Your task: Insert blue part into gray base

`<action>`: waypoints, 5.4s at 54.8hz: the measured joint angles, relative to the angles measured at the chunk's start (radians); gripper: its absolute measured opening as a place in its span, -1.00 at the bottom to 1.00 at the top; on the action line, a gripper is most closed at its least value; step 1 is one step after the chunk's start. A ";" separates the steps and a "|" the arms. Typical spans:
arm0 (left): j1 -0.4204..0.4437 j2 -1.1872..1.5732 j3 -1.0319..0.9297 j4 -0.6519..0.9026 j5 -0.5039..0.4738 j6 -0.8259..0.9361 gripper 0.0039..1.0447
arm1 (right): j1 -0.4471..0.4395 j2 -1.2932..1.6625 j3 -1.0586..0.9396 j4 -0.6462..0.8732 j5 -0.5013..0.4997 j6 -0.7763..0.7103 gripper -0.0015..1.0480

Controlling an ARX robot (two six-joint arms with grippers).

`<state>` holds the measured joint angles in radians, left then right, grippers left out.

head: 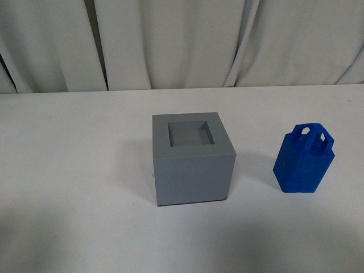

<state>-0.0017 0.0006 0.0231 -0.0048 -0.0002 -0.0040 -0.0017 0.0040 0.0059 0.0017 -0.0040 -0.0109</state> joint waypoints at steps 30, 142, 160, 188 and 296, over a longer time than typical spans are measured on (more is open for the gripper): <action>0.000 0.000 0.000 0.000 0.000 0.000 0.89 | 0.000 0.000 0.000 0.000 0.000 0.000 0.86; 0.000 0.000 0.000 0.000 0.000 0.000 0.89 | 0.176 1.920 1.547 -0.983 -0.158 -1.364 0.86; 0.000 0.000 0.000 0.000 0.000 0.000 0.89 | 0.205 1.967 1.547 -0.958 -0.142 -1.361 0.86; 0.000 0.000 0.000 0.000 0.000 0.000 0.89 | 0.207 1.970 1.551 -0.970 -0.140 -1.360 -0.09; 0.000 0.000 0.000 0.000 0.000 0.000 0.89 | 0.487 2.031 1.930 -1.141 -0.207 -1.158 -0.09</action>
<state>-0.0017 0.0006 0.0231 -0.0048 -0.0002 -0.0040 0.4854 2.0354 1.9358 -1.1389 -0.2108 -1.1690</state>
